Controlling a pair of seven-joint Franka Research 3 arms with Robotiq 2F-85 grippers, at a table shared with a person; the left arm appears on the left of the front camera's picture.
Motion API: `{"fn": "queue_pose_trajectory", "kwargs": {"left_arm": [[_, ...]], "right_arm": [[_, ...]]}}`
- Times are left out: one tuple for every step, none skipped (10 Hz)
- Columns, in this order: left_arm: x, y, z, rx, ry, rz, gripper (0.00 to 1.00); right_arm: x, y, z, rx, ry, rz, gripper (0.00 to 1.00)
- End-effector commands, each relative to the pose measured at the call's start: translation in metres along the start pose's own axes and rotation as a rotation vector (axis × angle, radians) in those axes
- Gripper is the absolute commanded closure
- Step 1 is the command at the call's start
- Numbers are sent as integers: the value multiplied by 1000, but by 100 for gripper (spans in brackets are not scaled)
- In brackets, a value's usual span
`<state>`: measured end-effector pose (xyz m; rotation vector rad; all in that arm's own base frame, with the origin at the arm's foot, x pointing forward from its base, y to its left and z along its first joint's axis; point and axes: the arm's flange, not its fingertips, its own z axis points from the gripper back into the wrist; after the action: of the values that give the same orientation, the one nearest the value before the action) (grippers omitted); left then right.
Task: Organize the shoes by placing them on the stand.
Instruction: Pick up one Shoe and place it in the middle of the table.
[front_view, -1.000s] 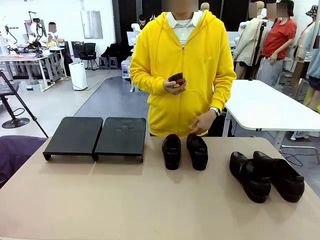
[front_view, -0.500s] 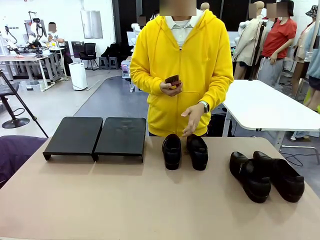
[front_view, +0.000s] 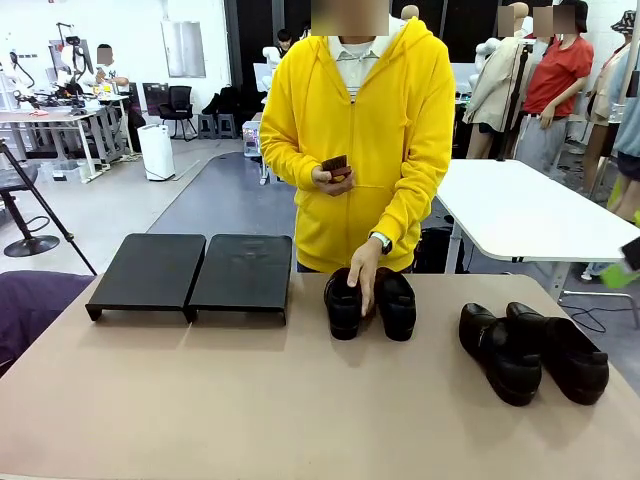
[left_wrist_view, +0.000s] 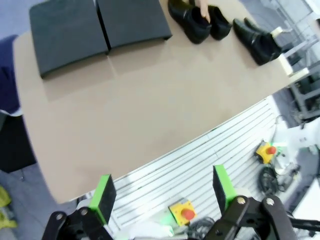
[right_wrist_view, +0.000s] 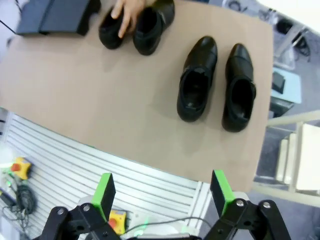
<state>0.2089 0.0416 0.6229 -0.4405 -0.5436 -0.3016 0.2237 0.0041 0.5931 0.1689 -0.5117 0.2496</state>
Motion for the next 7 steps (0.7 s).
{"fn": "queue_pose_trajectory", "kwargs": {"left_arm": [[-1, 0, 1, -19, -1, -6, 0], [-1, 0, 1, -19, -1, -6, 0], [-1, 0, 1, -19, -1, -6, 0], [-1, 0, 1, -19, -1, -6, 0], [-1, 0, 1, -19, -1, -6, 0], [-1, 0, 1, -19, -1, -6, 0], [-1, 0, 1, -19, -1, -6, 0]], "right_arm": [[33, -8, -47, -126, 36, 20, 0], [36, -12, -72, -159, 31, 10, 0], [38, -13, -88, -155, 31, -10, 0], [41, -19, -106, -208, 22, -31, 0], [40, -28, -125, -182, 26, -46, 0], [54, -15, -85, -143, 42, 12, 0], [54, -15, -85, -143, 42, 12, 0]]}}
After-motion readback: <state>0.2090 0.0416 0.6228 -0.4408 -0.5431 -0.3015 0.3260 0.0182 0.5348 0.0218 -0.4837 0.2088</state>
